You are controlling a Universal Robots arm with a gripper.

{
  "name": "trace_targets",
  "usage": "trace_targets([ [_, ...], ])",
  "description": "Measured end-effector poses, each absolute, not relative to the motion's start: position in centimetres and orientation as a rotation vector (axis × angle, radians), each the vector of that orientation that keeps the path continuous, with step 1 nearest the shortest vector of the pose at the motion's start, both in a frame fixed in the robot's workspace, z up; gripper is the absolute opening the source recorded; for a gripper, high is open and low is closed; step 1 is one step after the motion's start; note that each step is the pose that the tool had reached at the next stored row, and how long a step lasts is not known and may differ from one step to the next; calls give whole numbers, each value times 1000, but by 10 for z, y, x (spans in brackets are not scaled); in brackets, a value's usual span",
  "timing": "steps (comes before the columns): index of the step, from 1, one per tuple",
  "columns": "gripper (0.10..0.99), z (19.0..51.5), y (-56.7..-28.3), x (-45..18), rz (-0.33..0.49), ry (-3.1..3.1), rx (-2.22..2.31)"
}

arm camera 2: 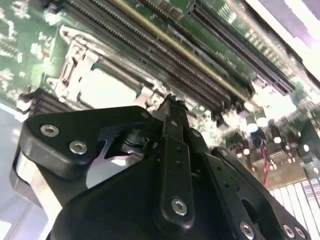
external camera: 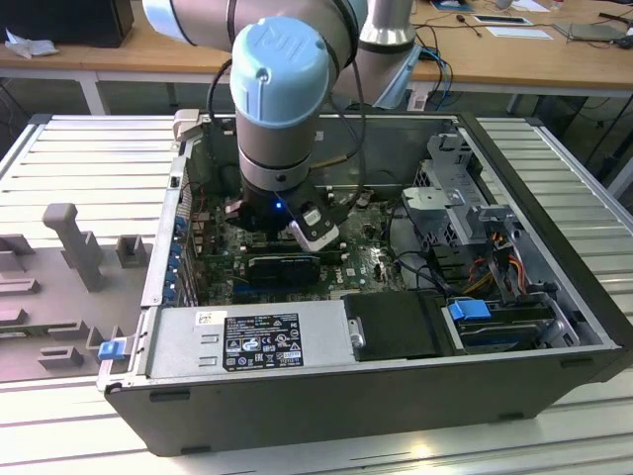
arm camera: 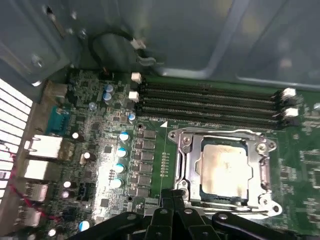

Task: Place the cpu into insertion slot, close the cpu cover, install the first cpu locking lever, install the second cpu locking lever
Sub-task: 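Install the second cpu locking lever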

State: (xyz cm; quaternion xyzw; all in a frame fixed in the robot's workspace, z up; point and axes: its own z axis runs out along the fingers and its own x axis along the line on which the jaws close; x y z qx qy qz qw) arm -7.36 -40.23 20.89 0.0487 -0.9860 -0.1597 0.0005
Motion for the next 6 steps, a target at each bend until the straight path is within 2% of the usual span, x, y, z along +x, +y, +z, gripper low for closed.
trace_targets([
  [6,106,228,-402,-74,-504,-3096,153],
])
